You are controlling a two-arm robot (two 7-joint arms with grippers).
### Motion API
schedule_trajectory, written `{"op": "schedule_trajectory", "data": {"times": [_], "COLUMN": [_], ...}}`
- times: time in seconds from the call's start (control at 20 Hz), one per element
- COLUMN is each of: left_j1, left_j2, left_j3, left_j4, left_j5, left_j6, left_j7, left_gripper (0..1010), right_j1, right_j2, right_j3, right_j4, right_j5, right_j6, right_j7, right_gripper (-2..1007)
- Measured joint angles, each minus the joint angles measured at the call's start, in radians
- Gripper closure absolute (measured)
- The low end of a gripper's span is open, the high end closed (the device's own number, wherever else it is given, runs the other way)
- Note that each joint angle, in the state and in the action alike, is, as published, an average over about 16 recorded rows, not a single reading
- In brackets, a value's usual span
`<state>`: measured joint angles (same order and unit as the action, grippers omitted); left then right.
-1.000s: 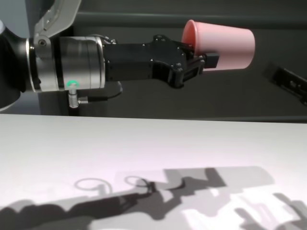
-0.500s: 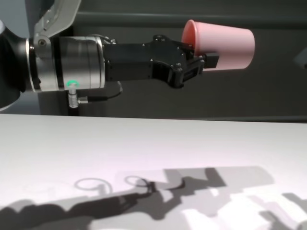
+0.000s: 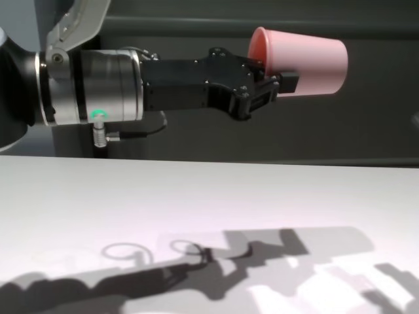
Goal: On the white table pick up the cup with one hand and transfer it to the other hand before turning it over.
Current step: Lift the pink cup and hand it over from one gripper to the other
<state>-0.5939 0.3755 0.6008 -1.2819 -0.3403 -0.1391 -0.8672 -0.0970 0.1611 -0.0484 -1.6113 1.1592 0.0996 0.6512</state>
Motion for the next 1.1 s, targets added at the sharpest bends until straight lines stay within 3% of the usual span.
{"op": "schedule_trajectory", "data": {"times": [0.25, 0.5, 1.1], "left_j1": [0.0, 0.0, 0.0], "left_j2": [0.0, 0.0, 0.0], "left_j3": [0.0, 0.0, 0.0], "left_j4": [0.0, 0.0, 0.0], "left_j5": [0.0, 0.0, 0.0], "left_j6": [0.0, 0.0, 0.0], "left_j7": [0.0, 0.0, 0.0], "left_gripper": [962, 962, 962], "right_j1": [0.022, 0.049, 0.14], "right_j2": [-0.001, -0.002, -0.007], "right_j3": [-0.01, -0.024, -0.064], "right_j4": [0.025, 0.043, 0.095], "right_j5": [0.073, 0.117, 0.161], "right_j6": [0.048, 0.077, 0.09], "right_j7": [0.029, 0.037, 0.017], "right_gripper": [5, 5, 5]}}
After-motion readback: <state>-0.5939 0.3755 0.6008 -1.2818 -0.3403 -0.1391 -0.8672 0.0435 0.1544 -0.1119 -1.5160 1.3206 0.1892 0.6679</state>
